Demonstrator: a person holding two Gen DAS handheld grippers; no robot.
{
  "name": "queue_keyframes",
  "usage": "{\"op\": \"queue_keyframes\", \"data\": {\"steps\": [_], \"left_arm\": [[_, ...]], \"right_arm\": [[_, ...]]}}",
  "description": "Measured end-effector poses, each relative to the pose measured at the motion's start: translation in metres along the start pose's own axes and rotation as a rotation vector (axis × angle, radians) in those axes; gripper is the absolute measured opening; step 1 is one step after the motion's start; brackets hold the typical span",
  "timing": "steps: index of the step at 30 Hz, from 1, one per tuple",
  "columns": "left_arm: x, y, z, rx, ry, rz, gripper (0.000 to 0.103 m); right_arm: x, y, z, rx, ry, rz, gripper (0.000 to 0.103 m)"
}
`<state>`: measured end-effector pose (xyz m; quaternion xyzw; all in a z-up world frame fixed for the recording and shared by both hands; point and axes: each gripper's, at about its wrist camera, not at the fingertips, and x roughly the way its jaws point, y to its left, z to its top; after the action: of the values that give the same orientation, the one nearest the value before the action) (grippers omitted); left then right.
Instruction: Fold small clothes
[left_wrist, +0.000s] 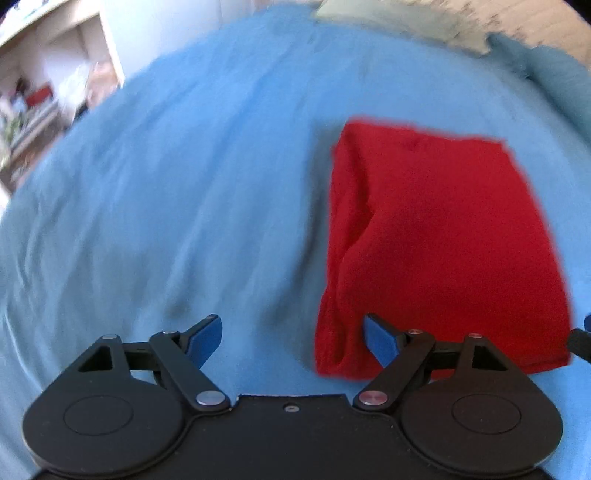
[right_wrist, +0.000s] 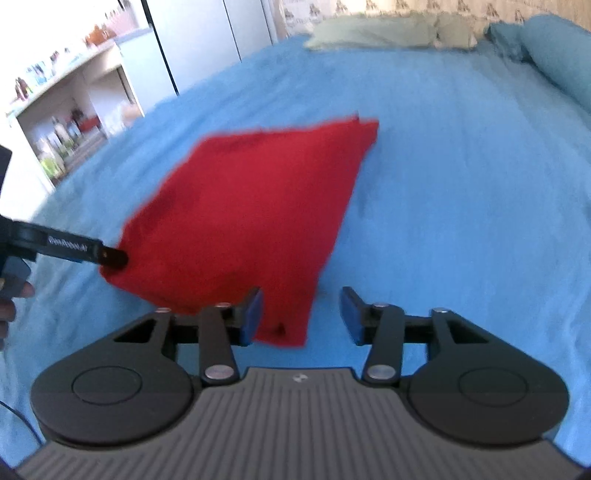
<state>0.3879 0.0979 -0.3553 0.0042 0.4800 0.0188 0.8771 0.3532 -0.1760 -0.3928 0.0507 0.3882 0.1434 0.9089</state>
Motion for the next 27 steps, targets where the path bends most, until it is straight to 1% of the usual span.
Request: {"op": "queue_keyframes", "data": {"steps": [1, 2, 3, 4, 6, 7, 8, 9, 11, 13, 15, 17, 18, 21, 24, 25, 26, 27], "left_arm": [[-0.010, 0.001, 0.005, 0.014, -0.041, -0.013, 0.099], [-0.019, 0.002, 0.011, 0.025, -0.082, -0.026, 0.103], [-0.027, 0.004, 0.019, 0.037, -0.121, -0.051, 0.103], [-0.028, 0.005, 0.028, 0.048, -0.131, -0.094, 0.103], [-0.016, 0.009, 0.049, 0.031, -0.079, -0.202, 0.103], [-0.007, 0.012, 0.058, 0.002, -0.045, -0.255, 0.103], [0.008, 0.017, 0.067, -0.042, 0.002, -0.327, 0.103], [0.021, 0.021, 0.073, -0.078, 0.039, -0.370, 0.102], [0.047, 0.026, 0.082, -0.129, 0.096, -0.388, 0.097], [0.070, 0.030, 0.087, -0.157, 0.151, -0.395, 0.083], [0.086, 0.030, 0.087, -0.166, 0.199, -0.428, 0.077], [0.094, 0.023, 0.087, -0.140, 0.228, -0.440, 0.073], [0.098, 0.019, 0.086, -0.116, 0.237, -0.435, 0.070], [0.101, 0.013, 0.077, -0.075, 0.234, -0.432, 0.070], [0.106, 0.009, 0.075, -0.087, 0.231, -0.436, 0.071], [0.106, 0.007, 0.075, -0.087, 0.231, -0.436, 0.069], [0.105, 0.005, 0.075, -0.079, 0.230, -0.440, 0.064], [0.103, 0.006, 0.075, -0.077, 0.231, -0.460, 0.045]], "right_arm": [[-0.008, -0.001, 0.007, 0.012, -0.021, 0.008, 0.092], [-0.016, -0.004, 0.016, 0.031, -0.051, 0.018, 0.103], [-0.021, -0.006, 0.023, 0.047, -0.076, 0.032, 0.103], [-0.026, -0.011, 0.032, 0.072, -0.095, 0.053, 0.103], [-0.025, -0.021, 0.050, 0.129, -0.089, 0.091, 0.103], [-0.021, -0.027, 0.059, 0.169, -0.076, 0.119, 0.103], [-0.016, -0.034, 0.066, 0.211, -0.060, 0.149, 0.103], [-0.008, -0.041, 0.072, 0.251, -0.039, 0.170, 0.103], [0.013, -0.054, 0.080, 0.318, 0.034, 0.192, 0.103], [0.036, -0.064, 0.083, 0.369, 0.100, 0.192, 0.103], [0.054, -0.072, 0.082, 0.410, 0.146, 0.183, 0.103], [0.070, -0.078, 0.079, 0.447, 0.179, 0.183, 0.103], [0.076, -0.079, 0.076, 0.462, 0.195, 0.187, 0.098], [0.094, -0.079, 0.069, 0.485, 0.245, 0.195, 0.092], [0.108, -0.076, 0.066, 0.499, 0.253, 0.202, 0.091], [0.112, -0.074, 0.066, 0.513, 0.252, 0.210, 0.091], [0.114, -0.072, 0.066, 0.519, 0.253, 0.218, 0.081], [0.117, -0.068, 0.067, 0.517, 0.257, 0.228, 0.068]]}}
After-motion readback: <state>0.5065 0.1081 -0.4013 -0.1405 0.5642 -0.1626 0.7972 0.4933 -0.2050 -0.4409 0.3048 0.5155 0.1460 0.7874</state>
